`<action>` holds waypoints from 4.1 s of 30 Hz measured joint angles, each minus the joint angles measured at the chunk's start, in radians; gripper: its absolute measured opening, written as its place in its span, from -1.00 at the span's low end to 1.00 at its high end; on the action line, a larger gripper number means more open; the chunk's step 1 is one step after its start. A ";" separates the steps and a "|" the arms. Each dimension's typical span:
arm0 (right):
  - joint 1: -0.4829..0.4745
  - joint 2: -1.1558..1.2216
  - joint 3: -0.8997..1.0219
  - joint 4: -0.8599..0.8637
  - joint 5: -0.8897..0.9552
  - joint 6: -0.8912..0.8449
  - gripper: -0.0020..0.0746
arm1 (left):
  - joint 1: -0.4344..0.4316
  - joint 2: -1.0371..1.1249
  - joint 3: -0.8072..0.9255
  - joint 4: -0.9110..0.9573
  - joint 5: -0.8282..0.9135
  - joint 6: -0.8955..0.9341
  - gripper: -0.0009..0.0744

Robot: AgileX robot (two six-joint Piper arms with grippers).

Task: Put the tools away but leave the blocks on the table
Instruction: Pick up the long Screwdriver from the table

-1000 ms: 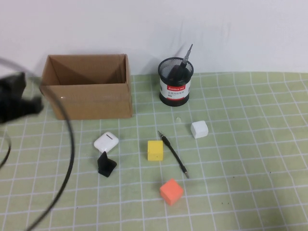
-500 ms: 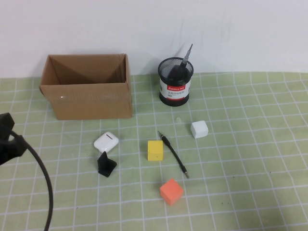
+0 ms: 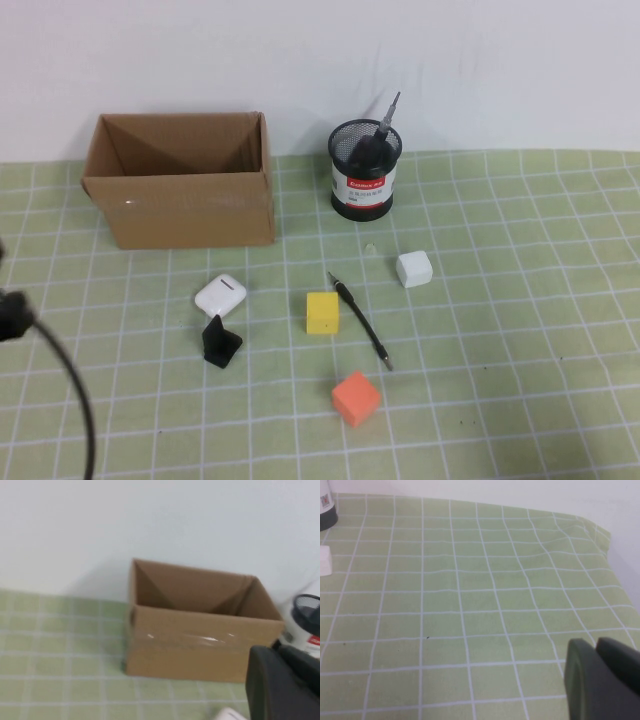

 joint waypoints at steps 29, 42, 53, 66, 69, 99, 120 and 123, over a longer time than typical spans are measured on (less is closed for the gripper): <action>0.000 -0.001 0.000 0.000 0.000 0.000 -0.97 | 0.218 -0.713 0.445 -0.983 0.039 1.139 -0.98; 0.000 -0.001 0.000 0.000 0.000 0.000 -0.97 | 0.218 -0.713 0.445 -0.987 0.288 1.129 -0.98; 0.000 -0.001 0.000 0.000 0.000 0.000 -0.97 | 0.218 -0.713 0.445 -0.984 0.290 1.129 -0.98; 0.000 -0.001 0.000 0.000 0.000 0.000 -0.97 | 0.218 -0.713 0.444 -0.981 0.295 1.129 -0.98; 0.000 -0.001 0.000 0.000 0.000 0.000 -0.97 | 0.218 -0.713 0.444 -0.980 0.295 1.129 -0.98; 0.000 0.408 -0.382 0.475 0.175 0.000 -0.97 | 0.218 -0.713 0.444 -0.980 0.295 1.127 -0.98; 0.379 1.534 -1.162 0.190 0.481 0.054 -0.97 | 0.218 -0.713 0.444 -0.980 0.295 1.127 -0.98; 0.454 1.658 -1.271 0.144 0.505 0.084 -0.97 | 0.218 -0.713 0.444 -0.980 0.295 1.127 -0.98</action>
